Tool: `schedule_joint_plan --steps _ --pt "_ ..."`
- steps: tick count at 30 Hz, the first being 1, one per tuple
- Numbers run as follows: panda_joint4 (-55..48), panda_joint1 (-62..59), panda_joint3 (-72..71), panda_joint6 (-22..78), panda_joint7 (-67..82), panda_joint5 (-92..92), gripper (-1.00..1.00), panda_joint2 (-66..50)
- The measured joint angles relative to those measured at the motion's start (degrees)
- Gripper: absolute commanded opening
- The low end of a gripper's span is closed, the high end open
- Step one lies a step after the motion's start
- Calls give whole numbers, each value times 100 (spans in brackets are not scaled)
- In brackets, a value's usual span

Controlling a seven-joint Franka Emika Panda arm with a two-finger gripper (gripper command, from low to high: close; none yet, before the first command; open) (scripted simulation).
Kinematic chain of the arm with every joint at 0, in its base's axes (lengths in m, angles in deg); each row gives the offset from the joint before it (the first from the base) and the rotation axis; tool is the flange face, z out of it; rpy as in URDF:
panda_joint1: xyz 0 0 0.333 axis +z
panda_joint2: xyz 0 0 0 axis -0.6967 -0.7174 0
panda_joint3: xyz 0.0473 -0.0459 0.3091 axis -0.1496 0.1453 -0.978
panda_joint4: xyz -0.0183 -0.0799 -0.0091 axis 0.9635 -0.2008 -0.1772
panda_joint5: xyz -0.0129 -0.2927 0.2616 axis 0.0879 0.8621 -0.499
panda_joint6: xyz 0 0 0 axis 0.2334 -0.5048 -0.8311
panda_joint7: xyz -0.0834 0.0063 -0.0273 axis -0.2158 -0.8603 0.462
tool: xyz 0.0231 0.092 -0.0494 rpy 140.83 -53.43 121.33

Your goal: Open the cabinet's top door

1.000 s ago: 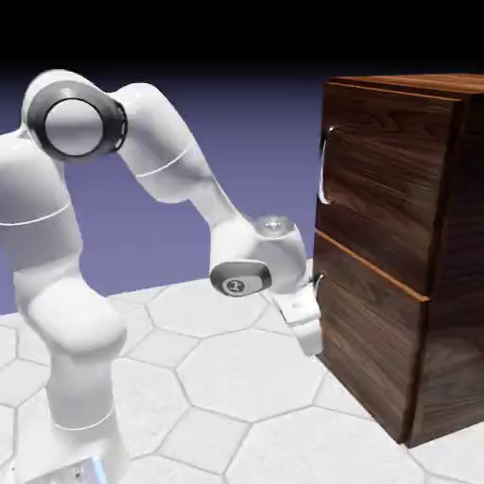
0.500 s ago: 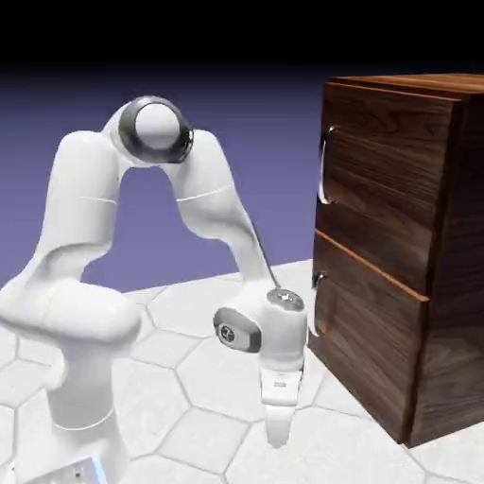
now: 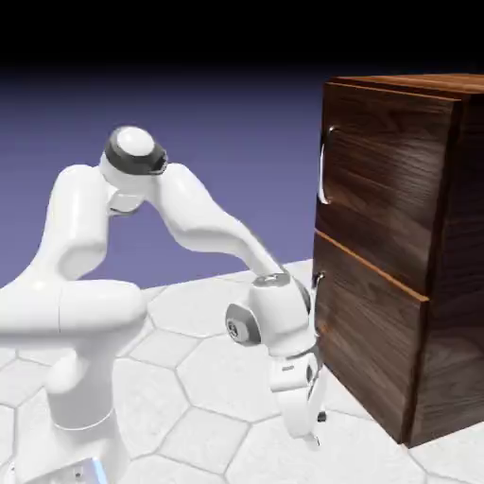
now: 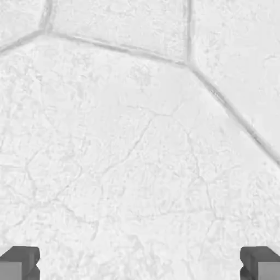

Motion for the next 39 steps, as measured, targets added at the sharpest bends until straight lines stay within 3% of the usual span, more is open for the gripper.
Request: schedule_joint_plan --steps 20,25,26,28,39 --pt "-434 3438 3401 929 1548 -4183 0 -4083" --pt "-1139 2586 3324 1036 1599 -4554 0 -4015" --pt "-1187 2529 3318 1043 1603 -4578 -100 -4010" --pt "-1187 2529 3318 1043 1603 -4578 -100 -4010" --pt "928 3529 4173 3698 3015 -5064 -100 -4080"
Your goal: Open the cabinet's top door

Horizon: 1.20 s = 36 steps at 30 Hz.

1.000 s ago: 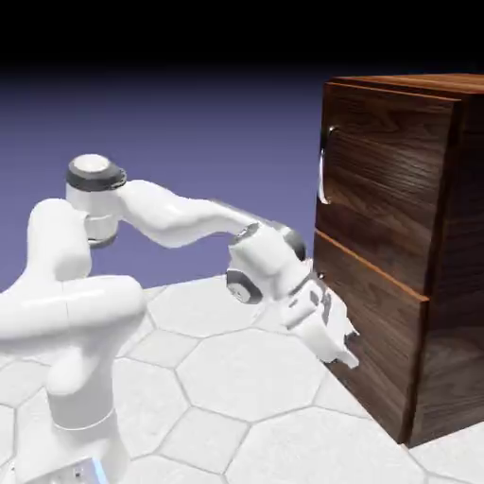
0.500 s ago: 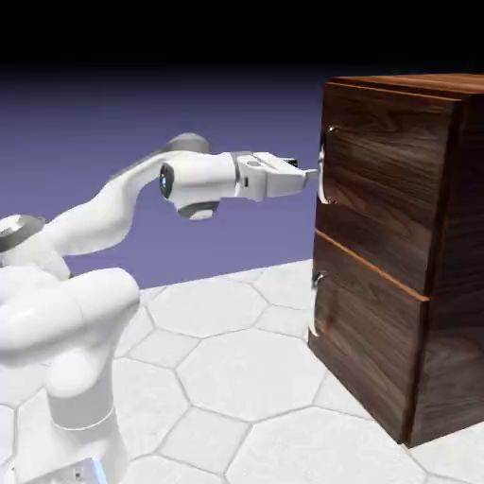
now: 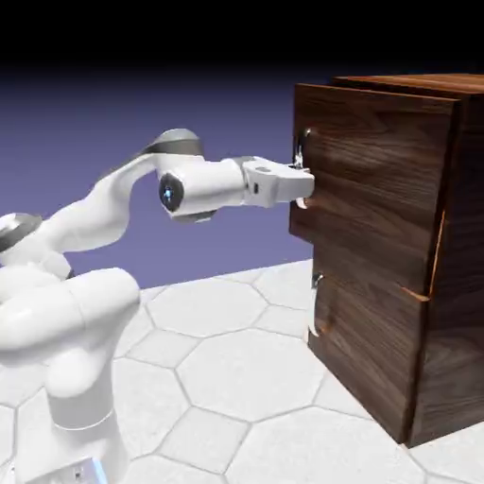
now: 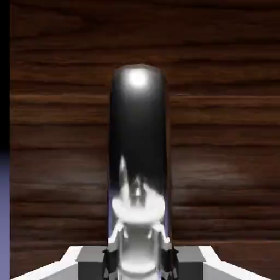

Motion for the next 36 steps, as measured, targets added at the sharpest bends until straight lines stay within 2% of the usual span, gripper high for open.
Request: schedule_joint_plan --steps 10,19,28,36 --pt "1050 -389 1062 2492 606 404 -100 62" --pt "1320 -1394 2212 4735 1476 1391 -100 908" --pt "936 -2861 2883 6978 2699 2775 -100 2318" --pt "-119 -4395 2689 8670 4498 4589 -100 3957"
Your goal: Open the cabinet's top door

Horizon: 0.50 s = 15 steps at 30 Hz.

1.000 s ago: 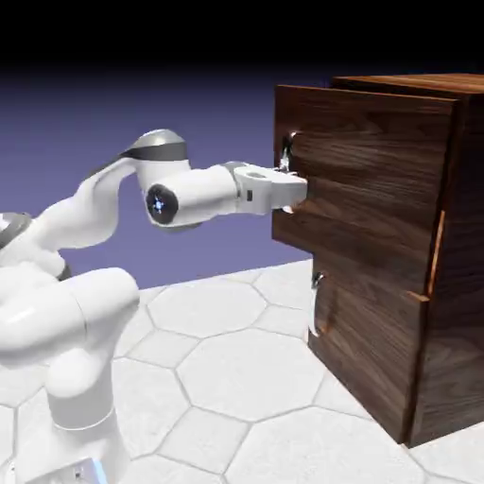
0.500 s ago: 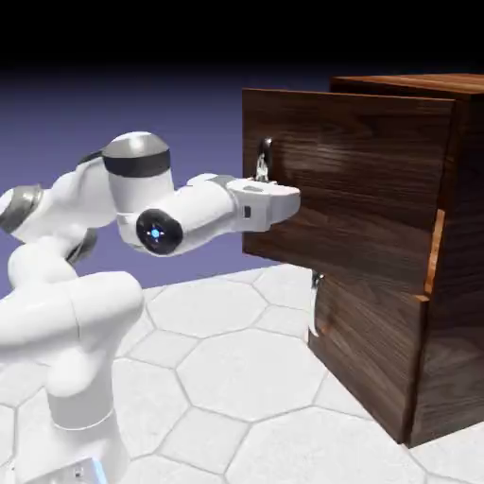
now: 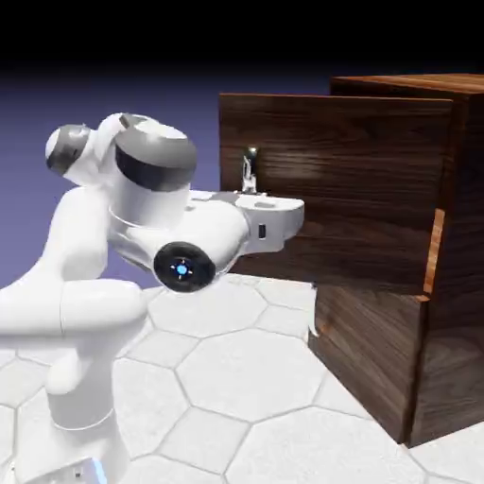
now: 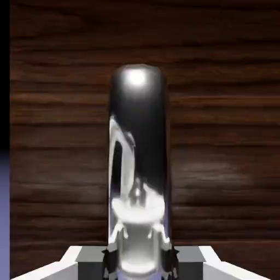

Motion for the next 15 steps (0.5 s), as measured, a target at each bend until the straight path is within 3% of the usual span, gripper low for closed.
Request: schedule_joint_plan --steps 6,15 --pt "-1036 -759 -468 432 1413 1486 -100 1216" --pt "-2541 -1279 -1240 191 2566 3189 -100 3085"
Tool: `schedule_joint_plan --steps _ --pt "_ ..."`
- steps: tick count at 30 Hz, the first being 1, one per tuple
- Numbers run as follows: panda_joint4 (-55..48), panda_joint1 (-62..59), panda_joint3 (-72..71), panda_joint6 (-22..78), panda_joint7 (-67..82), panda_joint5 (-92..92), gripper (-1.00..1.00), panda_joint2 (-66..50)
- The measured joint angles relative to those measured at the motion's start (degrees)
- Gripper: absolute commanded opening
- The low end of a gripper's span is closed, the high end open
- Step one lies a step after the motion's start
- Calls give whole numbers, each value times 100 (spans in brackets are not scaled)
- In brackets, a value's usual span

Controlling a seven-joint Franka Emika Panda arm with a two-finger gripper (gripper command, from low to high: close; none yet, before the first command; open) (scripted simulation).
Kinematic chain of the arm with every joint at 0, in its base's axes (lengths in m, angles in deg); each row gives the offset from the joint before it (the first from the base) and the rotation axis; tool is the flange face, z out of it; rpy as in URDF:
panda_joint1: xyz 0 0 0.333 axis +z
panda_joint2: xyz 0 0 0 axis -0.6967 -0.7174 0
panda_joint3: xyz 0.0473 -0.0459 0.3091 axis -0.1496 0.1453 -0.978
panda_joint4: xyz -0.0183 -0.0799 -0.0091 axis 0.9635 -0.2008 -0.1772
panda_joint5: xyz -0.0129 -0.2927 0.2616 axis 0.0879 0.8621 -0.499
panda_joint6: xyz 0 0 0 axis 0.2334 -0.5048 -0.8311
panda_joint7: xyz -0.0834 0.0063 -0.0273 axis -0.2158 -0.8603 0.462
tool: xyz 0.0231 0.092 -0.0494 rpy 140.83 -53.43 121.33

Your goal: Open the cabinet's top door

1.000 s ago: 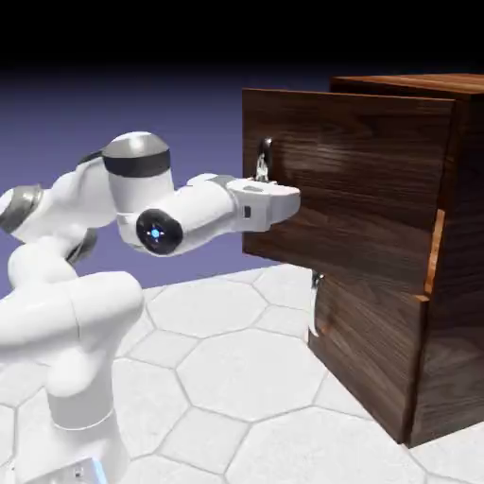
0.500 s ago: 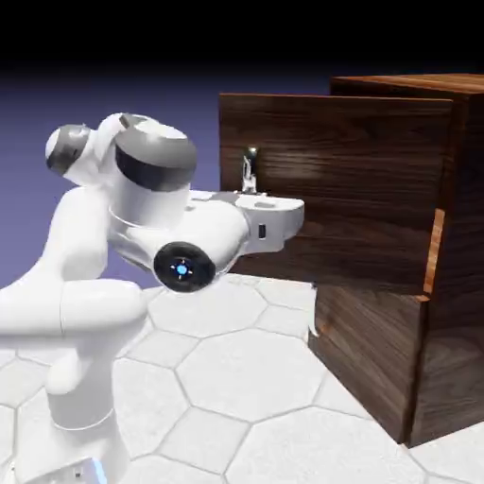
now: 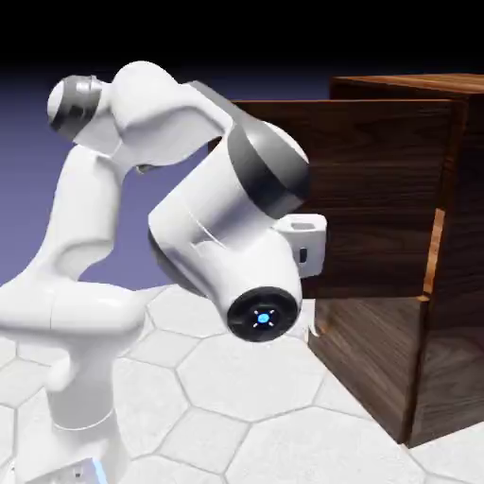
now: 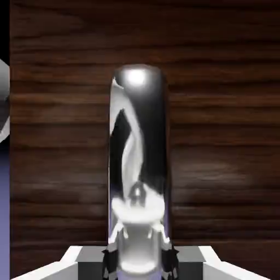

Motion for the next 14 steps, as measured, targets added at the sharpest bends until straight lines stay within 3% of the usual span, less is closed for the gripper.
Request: schedule_joint_plan --steps 14 --pt "-1901 -118 -1124 -807 -391 1539 -100 2905"
